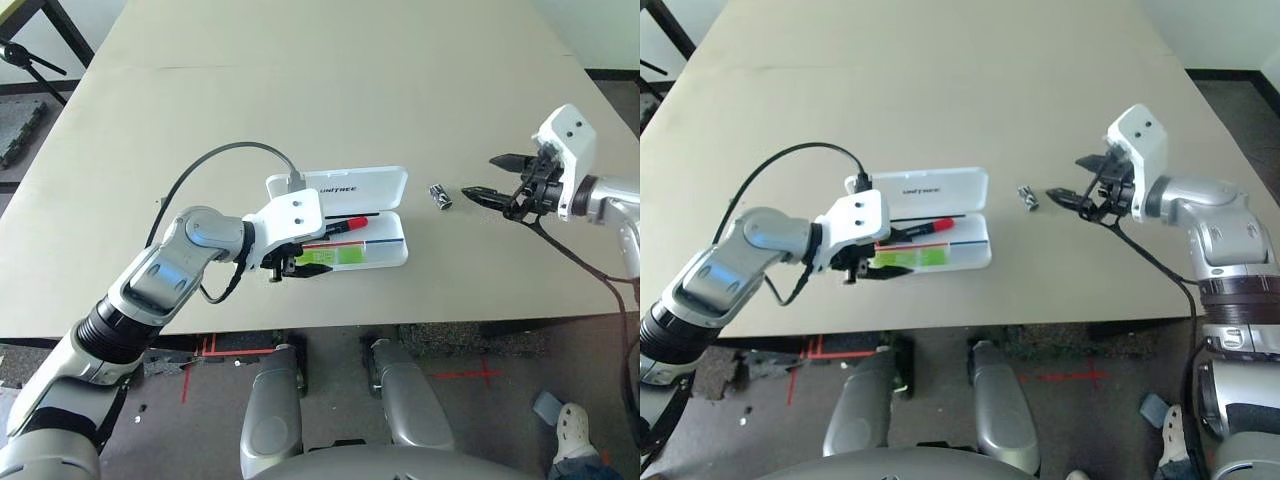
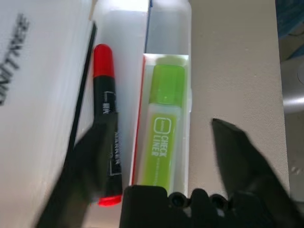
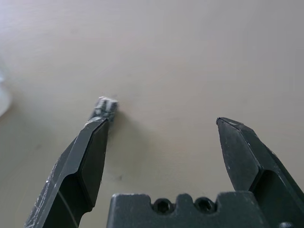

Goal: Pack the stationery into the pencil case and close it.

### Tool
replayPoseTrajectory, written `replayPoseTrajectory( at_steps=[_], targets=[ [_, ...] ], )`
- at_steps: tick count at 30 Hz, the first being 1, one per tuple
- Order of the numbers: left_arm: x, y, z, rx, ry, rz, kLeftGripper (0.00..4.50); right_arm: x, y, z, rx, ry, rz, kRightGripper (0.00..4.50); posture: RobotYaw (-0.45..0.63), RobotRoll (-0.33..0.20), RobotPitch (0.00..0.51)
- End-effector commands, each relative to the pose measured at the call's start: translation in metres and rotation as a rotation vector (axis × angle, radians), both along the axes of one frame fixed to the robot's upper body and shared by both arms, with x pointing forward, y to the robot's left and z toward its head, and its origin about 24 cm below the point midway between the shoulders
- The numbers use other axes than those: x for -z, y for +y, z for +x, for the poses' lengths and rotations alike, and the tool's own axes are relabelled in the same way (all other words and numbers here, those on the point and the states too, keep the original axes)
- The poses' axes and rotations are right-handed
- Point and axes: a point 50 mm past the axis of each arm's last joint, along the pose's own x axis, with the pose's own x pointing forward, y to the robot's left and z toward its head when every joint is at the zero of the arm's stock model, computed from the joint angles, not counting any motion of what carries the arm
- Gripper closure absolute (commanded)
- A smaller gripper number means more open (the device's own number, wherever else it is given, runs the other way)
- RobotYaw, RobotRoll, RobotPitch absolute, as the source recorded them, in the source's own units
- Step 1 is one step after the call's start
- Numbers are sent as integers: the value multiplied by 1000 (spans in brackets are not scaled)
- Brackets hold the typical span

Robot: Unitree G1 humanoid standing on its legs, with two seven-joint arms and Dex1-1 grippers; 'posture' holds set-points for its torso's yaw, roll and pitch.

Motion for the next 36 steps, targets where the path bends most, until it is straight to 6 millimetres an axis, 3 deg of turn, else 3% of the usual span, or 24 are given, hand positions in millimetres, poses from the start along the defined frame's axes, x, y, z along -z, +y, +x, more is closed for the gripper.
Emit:
replayPoseTrajectory(
  at_steps=[1, 6, 9, 13, 18, 27, 30, 36],
  targets=[
    [-10, 8, -6, 6, -24, -32, 21, -9, 5, 1, 61, -10, 33, 0, -78, 0, 228],
    [-27, 39, -13, -63, -54, -63, 21, -11, 22, 1, 85, 6, 81, 0, -71, 0, 227],
    [-45, 67, -14, -135, -86, -64, 21, -6, 31, 1, 84, 21, 92, 0, -52, 0, 230],
    [-61, 88, -22, -185, -103, -64, 21, 2, 41, 1, 72, 46, 96, 0, -38, 0, 232],
    [-67, 94, -26, -217, -112, -63, 21, 10, 48, 5, 82, 77, 86, 0, -15, 0, 233],
    [-68, 85, -28, -215, -111, -81, 21, 38, 54, 9, 75, 213, -32, 0, 6, 0, 232],
    [-68, 84, -27, -222, -114, -83, 0, 39, 53, 10, 71, 219, -40, 598, 6, 0, 232],
    [-68, 84, -27, -226, -112, -85, 0, 33, 53, 12, 36, 201, -43, 2837, 7, 0, 231]
  ],
)
